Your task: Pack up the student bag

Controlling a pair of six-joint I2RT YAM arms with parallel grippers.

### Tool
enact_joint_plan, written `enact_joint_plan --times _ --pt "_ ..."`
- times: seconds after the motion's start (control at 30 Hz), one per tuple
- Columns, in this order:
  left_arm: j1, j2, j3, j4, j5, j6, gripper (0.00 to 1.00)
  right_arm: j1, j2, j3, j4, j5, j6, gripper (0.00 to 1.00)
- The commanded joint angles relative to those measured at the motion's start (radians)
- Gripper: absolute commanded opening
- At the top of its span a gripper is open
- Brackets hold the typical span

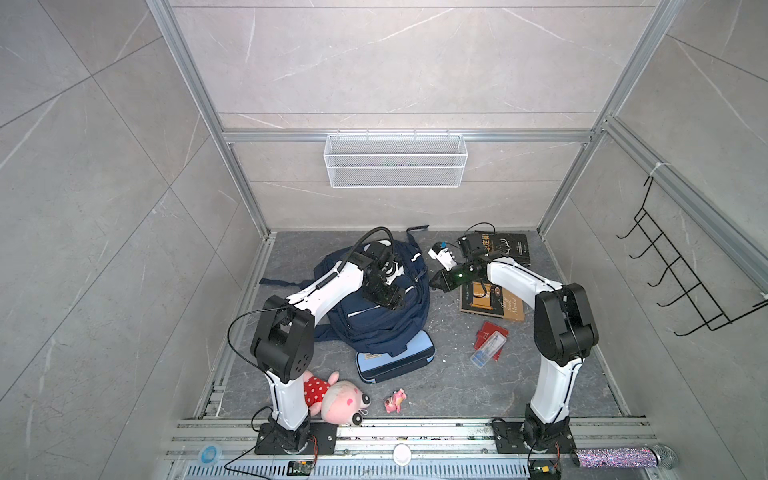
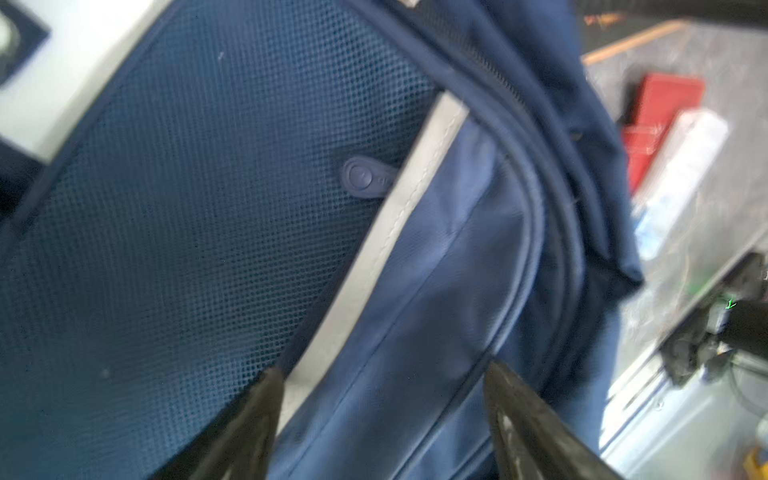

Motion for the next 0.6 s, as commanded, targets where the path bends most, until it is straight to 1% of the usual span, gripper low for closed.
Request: enact_joint_plan --times 0.0,0.07,0.1,0.13,0.2,0.27,0.3,0.37,0.4,0.43,0.47,0.5,0.57 --pt "-0.029 -0.03 -0.007 0.052 -0.137 0.085 0.9 -0.001 -0.023 0.064 -0.034 0.005 -0.028 0.0" --pt "-0.038 -0.029 -0.014 0.067 -0.185 0.104 0.89 -0.001 -0.011 0.088 -0.048 0.002 -0.03 0.0" --pt "-0.042 -0.028 -0.015 0.074 -0.206 0.116 0.88 -0.001 -0.007 0.095 -0.052 0.001 -0.031 0.0" --pt "-0.046 -0.027 -0.016 0.082 -0.221 0.126 0.85 -0.001 -0.004 0.1 -0.053 0.002 -0.029 0.0" --pt "-0.057 -0.028 -0.019 0.092 -0.246 0.149 0.74 0.0 0.001 0.107 -0.052 0.003 -0.025 0.0" --pt "-0.069 -0.015 -0.023 0.09 -0.27 0.185 0.6 -0.001 0.008 0.115 -0.055 0.002 -0.026 0.0" --pt "-0.077 -0.009 -0.026 0.088 -0.287 0.199 0.55 -0.001 0.01 0.117 -0.056 0.002 -0.026 0.0" --pt "-0.082 -0.002 -0.039 0.098 -0.312 0.202 0.43 -0.001 0.014 0.126 -0.065 0.002 -0.027 0.0" --pt "-0.083 -0.003 -0.047 0.113 -0.312 0.194 0.32 -0.001 0.016 0.132 -0.073 0.0 -0.03 0.0" --pt "-0.082 -0.005 -0.053 0.132 -0.314 0.186 0.15 -0.001 0.016 0.139 -0.082 0.0 -0.035 0.0" --pt "-0.082 -0.002 -0.051 0.144 -0.312 0.175 0.03 0.0 0.017 0.142 -0.088 0.0 -0.038 0.0" --pt "-0.08 0.001 -0.041 0.148 -0.311 0.163 0.0 -0.001 0.017 0.145 -0.095 0.001 -0.043 0.0" --pt "-0.076 0.007 -0.009 0.148 -0.294 0.134 0.0 -0.001 0.02 0.147 -0.107 0.0 -0.048 0.0"
